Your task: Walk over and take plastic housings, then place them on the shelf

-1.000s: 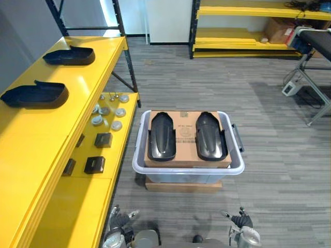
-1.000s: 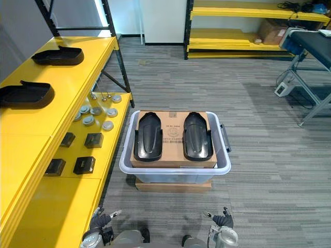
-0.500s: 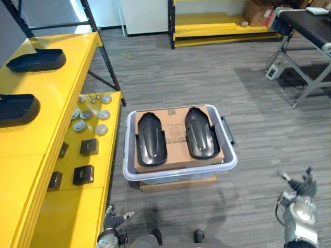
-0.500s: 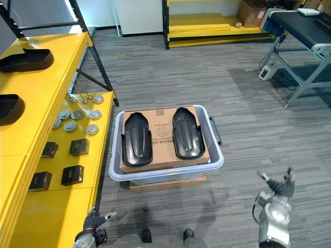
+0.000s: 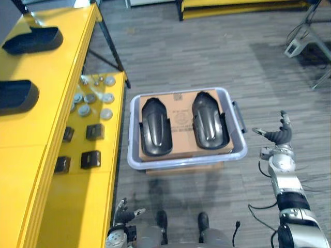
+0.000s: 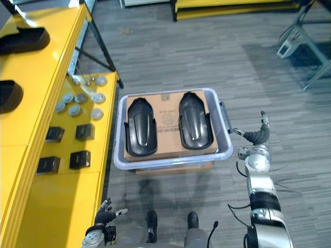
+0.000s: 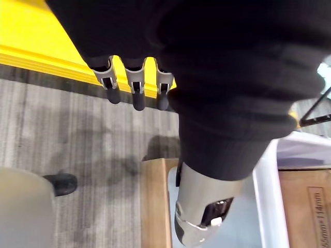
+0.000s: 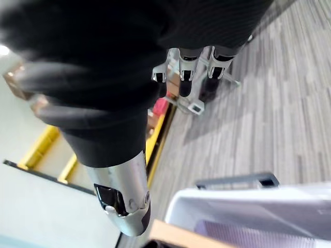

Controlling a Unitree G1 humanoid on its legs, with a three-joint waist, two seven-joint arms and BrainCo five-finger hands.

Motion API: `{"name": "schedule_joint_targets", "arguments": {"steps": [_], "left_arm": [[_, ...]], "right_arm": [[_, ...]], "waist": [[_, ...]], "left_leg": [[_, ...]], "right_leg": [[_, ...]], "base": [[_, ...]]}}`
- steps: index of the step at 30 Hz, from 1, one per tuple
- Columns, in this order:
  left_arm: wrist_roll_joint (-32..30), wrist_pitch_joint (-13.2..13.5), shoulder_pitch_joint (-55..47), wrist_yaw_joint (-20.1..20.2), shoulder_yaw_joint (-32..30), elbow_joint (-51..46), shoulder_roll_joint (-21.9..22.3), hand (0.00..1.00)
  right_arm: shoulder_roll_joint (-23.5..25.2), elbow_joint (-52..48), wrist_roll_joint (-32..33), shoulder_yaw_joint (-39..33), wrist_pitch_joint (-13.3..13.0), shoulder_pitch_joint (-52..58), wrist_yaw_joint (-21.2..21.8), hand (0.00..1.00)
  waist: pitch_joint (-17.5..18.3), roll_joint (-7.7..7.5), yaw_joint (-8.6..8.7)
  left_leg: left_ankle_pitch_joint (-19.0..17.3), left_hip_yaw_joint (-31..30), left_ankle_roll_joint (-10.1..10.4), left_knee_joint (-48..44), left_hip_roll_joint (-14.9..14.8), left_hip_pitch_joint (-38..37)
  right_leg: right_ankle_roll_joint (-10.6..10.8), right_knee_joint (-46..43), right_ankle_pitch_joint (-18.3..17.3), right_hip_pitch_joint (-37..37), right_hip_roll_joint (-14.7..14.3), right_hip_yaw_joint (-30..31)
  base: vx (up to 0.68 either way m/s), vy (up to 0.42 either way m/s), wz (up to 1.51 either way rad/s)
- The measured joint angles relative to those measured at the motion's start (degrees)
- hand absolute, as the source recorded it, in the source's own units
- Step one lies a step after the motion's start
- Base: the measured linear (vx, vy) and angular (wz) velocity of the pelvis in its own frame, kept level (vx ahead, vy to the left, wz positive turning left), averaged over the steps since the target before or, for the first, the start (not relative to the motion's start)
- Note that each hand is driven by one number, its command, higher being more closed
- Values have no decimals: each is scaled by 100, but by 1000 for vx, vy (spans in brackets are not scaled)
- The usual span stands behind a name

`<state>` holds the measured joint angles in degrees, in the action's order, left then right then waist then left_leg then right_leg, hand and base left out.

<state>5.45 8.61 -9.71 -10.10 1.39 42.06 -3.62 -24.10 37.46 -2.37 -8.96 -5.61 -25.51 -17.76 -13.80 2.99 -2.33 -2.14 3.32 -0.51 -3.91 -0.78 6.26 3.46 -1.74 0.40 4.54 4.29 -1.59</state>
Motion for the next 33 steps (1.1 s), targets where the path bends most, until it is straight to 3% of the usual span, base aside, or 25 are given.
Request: {"name": "schedule_joint_targets", "arguments": {"steps": [7,16,17,20,33], "left_arm": [[130,92,162,-123,88,-103,58,0],[287,137,478,-304,305,-99,56,0],[287,140,508,-353,317,-99,54,0],[290,147,601,-407,376,-98,56,0],[403,193,767,-516,541,-92,55,0]], "right_arm": [[1,1355,-7,119,220,-1334,-90,0],[-2,2311,-47,61,470,-2158,-449,0],[-12,2402,-48,50,484,-2257,-512,100],[-132,2684,-47,26,607,-2569,-611,100],[-383,2845,10,-60,602,-3110,-843,100]], "waist": [[-496,61,-176],[-830,95,-180],[-859,99,-176],[-918,95,-180],[-971,73,-176]], "left_leg": [[523,-404,-10,303,103,447],[938,-653,19,677,123,786],[978,-659,-15,711,114,785],[988,-661,-22,712,107,788],[985,-511,-24,791,82,787]], "right_leg": [[22,22,253,413,73,-324],[25,123,441,777,92,-526],[22,124,448,783,89,-528],[16,126,459,784,82,-533],[14,161,460,880,58,-373]], "base": [[-153,9,27],[-74,15,13],[0,0,0],[40,-6,0],[58,-11,-7]]}}
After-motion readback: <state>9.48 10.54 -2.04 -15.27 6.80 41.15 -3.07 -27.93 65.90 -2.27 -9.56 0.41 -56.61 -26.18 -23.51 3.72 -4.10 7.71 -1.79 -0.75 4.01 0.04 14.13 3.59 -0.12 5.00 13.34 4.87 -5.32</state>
